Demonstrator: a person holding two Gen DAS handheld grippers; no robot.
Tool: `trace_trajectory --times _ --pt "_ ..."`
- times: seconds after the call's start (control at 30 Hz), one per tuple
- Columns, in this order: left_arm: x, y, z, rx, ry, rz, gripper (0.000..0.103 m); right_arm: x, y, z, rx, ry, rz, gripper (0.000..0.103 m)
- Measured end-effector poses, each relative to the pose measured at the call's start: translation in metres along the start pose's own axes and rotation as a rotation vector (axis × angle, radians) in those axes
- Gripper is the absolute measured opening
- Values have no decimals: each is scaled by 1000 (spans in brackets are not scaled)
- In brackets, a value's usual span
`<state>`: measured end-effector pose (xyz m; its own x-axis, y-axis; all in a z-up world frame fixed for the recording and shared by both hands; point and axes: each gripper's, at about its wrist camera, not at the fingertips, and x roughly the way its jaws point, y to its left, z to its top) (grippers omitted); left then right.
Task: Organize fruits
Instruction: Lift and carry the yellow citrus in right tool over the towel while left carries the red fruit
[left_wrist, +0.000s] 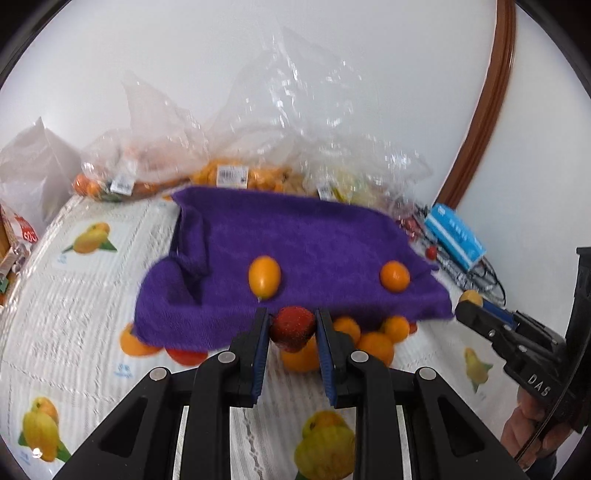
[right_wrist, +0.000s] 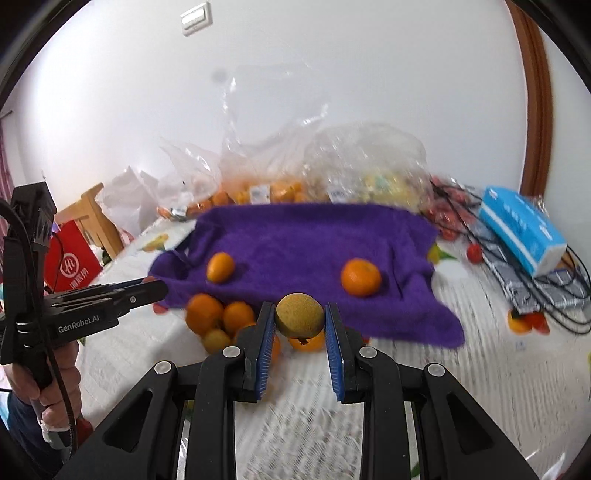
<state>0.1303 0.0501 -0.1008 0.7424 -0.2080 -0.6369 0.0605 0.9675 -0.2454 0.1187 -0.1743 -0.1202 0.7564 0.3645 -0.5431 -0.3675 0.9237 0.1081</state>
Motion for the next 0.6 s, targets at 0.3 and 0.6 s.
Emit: trace_trajectory --times 0.3,0.6 --pt "-6 0 21 -6 -30 16 24 2 9 30 10 -52 -5 27" --pt "-4 -1 37 -17 -71 30 24 4 5 55 18 -87 12 27"
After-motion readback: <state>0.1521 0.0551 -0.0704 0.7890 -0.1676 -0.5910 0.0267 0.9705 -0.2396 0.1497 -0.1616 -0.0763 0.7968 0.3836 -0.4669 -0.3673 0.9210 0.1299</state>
